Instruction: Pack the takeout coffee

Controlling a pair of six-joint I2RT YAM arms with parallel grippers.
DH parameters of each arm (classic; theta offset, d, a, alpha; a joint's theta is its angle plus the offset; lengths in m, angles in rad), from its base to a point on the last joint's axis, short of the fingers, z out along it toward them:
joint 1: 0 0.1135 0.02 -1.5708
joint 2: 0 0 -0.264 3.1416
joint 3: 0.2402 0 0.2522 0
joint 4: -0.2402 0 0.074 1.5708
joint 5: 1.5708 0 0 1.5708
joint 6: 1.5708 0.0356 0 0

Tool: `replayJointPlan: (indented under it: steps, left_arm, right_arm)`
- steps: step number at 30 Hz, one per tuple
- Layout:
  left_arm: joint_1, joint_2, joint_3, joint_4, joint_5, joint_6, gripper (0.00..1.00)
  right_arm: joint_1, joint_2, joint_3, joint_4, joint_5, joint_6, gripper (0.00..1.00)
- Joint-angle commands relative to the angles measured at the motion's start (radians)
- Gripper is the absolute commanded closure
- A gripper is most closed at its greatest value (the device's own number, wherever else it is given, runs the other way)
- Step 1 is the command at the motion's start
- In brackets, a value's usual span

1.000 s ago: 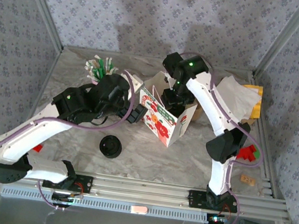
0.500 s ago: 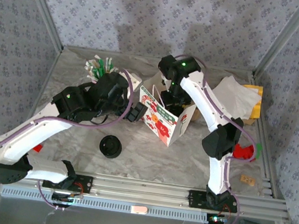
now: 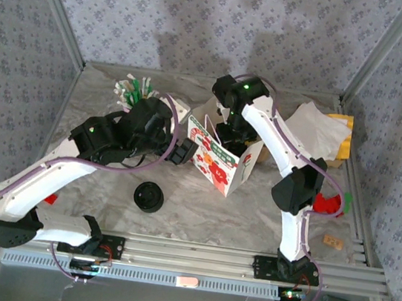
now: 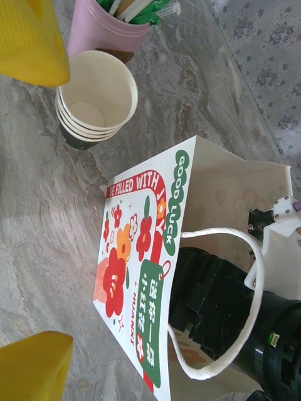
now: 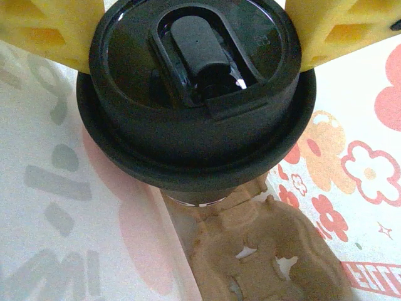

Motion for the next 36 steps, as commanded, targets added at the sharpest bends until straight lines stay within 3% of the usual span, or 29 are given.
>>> replayJointPlan:
  steps: [1, 36]
  left_arm:
    - [0.004, -0.010, 0.021, 0.010, 0.008, -0.005, 0.00]
    - [0.013, -0.013, 0.042, -0.002, 0.006, 0.016, 0.00]
  right_arm:
    - [0.000, -0.009, -0.001, -0.192, 0.016, -0.010, 0.45]
    - [-0.008, 0.002, -0.002, -0.192, 0.016, -0.010, 0.45]
